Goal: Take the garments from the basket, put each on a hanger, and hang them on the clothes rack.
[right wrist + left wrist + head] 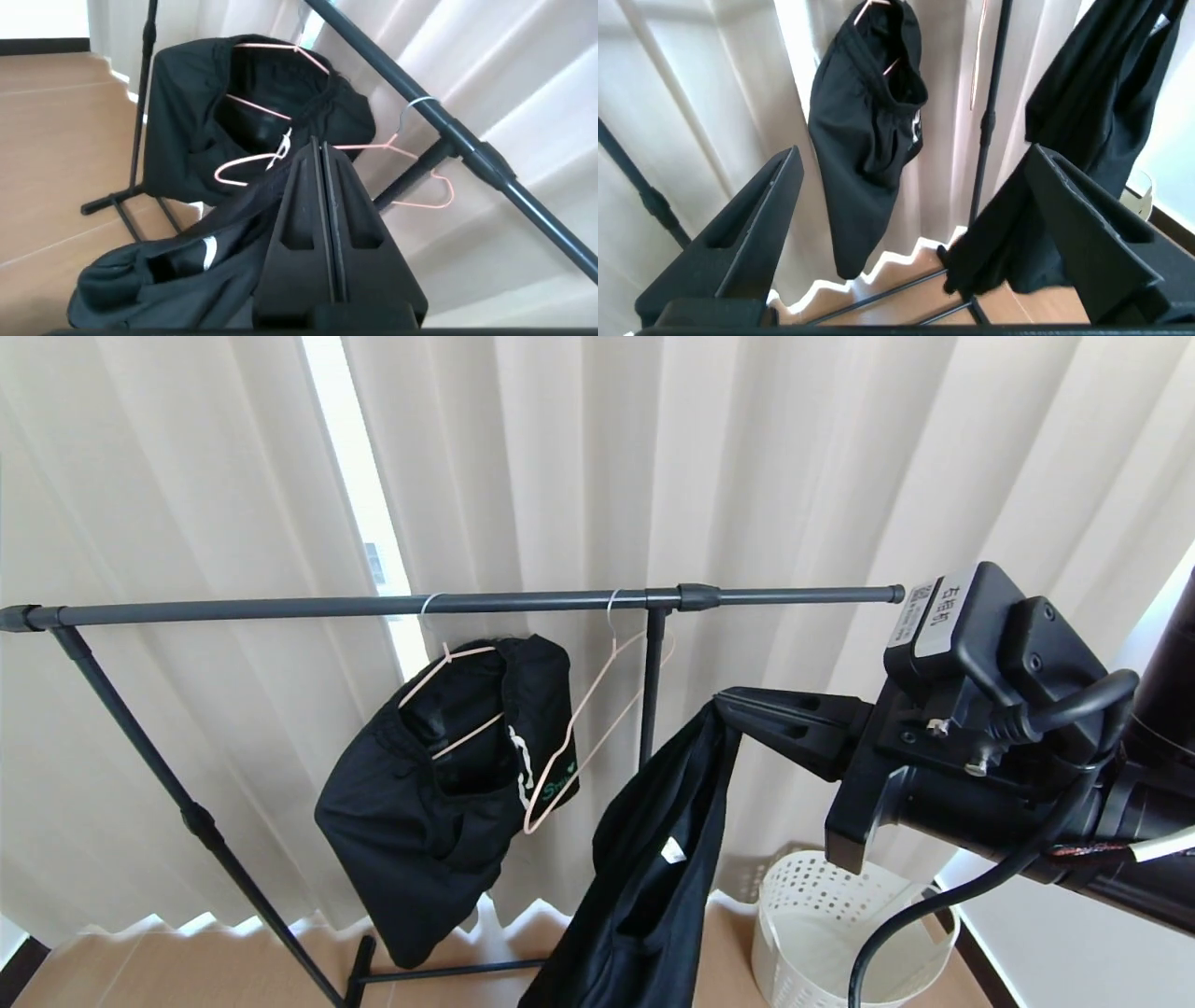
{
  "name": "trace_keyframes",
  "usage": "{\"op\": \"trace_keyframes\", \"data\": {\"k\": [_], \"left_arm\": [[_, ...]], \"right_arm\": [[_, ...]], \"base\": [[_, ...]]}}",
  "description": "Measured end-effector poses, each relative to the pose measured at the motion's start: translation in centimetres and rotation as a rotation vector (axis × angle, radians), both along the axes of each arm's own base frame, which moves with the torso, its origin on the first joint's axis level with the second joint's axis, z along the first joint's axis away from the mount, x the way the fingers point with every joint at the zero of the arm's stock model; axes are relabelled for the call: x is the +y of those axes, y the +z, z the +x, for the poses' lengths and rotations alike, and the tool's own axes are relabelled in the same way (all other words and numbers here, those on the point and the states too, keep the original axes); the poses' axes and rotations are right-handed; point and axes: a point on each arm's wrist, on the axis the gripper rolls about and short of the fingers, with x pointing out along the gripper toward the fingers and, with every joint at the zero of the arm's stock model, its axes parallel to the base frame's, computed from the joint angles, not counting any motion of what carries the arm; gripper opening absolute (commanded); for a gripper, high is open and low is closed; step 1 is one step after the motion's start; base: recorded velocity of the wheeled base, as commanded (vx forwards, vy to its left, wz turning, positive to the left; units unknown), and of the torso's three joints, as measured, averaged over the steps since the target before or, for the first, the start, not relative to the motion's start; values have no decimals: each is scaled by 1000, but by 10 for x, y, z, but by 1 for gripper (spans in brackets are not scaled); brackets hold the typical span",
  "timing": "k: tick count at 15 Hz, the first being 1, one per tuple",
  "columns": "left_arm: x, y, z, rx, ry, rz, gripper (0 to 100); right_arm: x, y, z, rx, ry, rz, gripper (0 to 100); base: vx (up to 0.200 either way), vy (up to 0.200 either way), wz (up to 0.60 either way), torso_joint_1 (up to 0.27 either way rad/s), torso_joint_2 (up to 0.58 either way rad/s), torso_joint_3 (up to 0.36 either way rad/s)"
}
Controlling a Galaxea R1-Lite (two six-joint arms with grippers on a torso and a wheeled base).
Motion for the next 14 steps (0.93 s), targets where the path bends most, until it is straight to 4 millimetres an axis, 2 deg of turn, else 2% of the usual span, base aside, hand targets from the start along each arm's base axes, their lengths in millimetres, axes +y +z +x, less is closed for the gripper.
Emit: {"op": "trace_keyframes", "data": {"k": [3, 5, 7, 9, 11, 12, 14], "left_arm": [[0, -1, 1, 22, -6, 8, 100], [0, -1, 6, 107, -9, 19, 100], [-1, 15, 16, 211, -46, -13, 100], [-2, 41, 37, 334, -97, -76, 100], [-8, 66, 68, 476, -180, -146, 100], [-15, 76, 83, 541, -232, -167, 100], [-41, 89, 112, 654, -315, -156, 100]], "right_arm": [[0, -1, 0, -17, -10, 11, 0], [0, 1, 2, -20, -46, 10, 0], [4, 4, 7, -23, -127, 22, 0], [7, 7, 12, 0, -172, 61, 0], [9, 8, 16, -2, -222, 68, 0], [9, 8, 17, -3, -241, 68, 0], [10, 7, 17, -1, -260, 66, 0]], "base": [[0, 0, 0, 0, 0, 0], [0, 0, 0, 0, 0, 0], [0, 0, 0, 0, 0, 0], [0, 0, 0, 0, 0, 0], [0, 0, 0, 0, 0, 0], [0, 0, 0, 0, 0, 0], [0, 0, 0, 0, 0, 0]]}}
